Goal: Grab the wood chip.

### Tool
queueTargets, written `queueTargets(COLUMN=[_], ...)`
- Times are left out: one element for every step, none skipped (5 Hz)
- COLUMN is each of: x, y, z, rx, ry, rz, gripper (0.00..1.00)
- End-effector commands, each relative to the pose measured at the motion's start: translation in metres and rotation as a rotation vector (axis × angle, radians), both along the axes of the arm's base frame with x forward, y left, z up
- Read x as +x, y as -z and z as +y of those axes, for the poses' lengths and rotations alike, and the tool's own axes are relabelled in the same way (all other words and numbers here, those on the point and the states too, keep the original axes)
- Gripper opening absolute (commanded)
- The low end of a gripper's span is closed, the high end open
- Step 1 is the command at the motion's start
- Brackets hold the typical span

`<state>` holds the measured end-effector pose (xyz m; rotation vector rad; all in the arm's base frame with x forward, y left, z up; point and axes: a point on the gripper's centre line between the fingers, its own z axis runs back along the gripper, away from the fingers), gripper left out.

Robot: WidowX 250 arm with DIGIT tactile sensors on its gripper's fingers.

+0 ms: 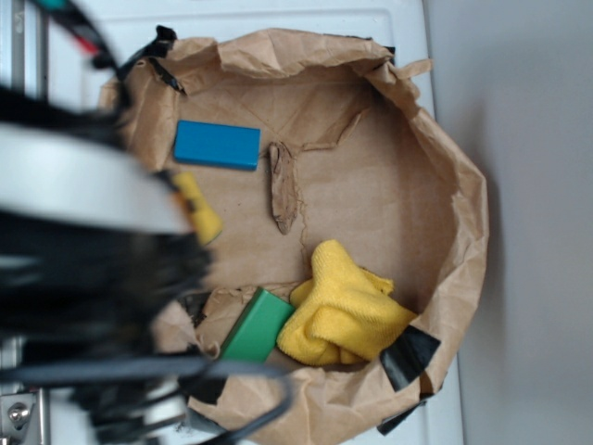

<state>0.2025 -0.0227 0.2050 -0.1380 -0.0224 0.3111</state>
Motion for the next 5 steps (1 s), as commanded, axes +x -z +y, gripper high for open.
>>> queueTargets(x=[0.005,0.005,0.030,0.055,0.051], y=[-0.011,-0.011,0.005,0.028,0.042], z=[0.006,0.006,0.013,0.029,0.052], rx=[0.000,0.000,-0.124,-0.048,0.120], ry=[-0.018,-0.018,-0.267,-0.513,-0.748], rz=[-0.042,-0.042,-0.104,-0.122,-0.048], gripper=[1.00,1.00,1.00,1.00,1.00])
